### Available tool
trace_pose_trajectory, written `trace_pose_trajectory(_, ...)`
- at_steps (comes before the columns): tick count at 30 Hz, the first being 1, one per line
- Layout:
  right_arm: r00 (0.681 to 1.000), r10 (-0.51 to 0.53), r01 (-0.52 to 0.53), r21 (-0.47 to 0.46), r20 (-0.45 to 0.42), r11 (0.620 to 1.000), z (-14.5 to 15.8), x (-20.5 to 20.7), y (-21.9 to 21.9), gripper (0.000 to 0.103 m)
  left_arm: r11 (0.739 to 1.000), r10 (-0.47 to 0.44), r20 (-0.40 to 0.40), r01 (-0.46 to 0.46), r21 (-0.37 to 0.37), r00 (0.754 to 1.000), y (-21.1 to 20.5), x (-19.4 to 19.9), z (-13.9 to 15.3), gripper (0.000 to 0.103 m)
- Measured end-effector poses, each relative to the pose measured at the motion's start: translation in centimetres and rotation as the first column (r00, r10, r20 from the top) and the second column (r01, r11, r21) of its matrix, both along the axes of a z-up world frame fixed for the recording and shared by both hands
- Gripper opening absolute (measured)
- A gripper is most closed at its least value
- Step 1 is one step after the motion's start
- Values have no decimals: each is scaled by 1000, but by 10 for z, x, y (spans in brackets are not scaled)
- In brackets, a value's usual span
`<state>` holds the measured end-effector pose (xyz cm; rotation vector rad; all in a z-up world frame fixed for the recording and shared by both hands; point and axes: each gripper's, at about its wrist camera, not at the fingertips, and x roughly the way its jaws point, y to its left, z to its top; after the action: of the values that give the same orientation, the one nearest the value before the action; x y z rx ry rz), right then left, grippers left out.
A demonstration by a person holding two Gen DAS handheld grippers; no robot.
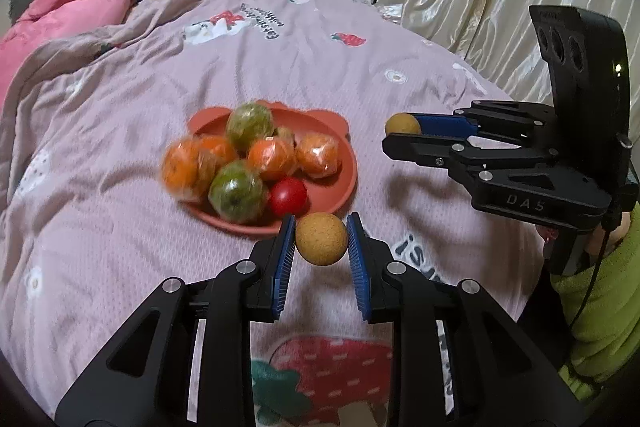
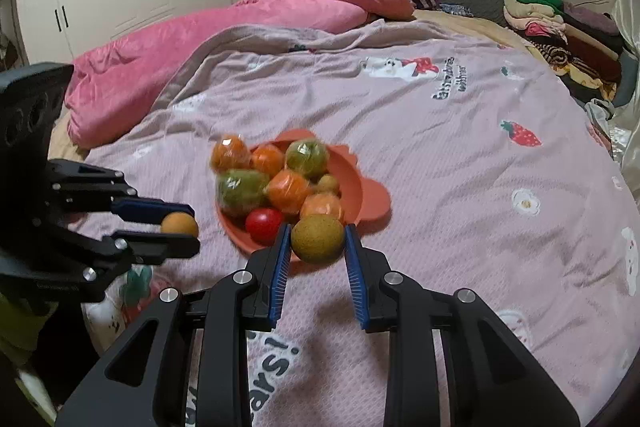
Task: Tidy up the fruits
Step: 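Lift and carry both small round fruits over the plate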
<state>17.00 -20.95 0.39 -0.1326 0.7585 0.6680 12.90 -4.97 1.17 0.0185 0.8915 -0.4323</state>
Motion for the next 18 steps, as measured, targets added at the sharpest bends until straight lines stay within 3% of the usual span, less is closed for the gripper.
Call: trace_pose_trajectory(18,1000,9,-8,38,-14,999,18,32,0,26,999,-31,-28,31,22,999,-19,33,-9,19)
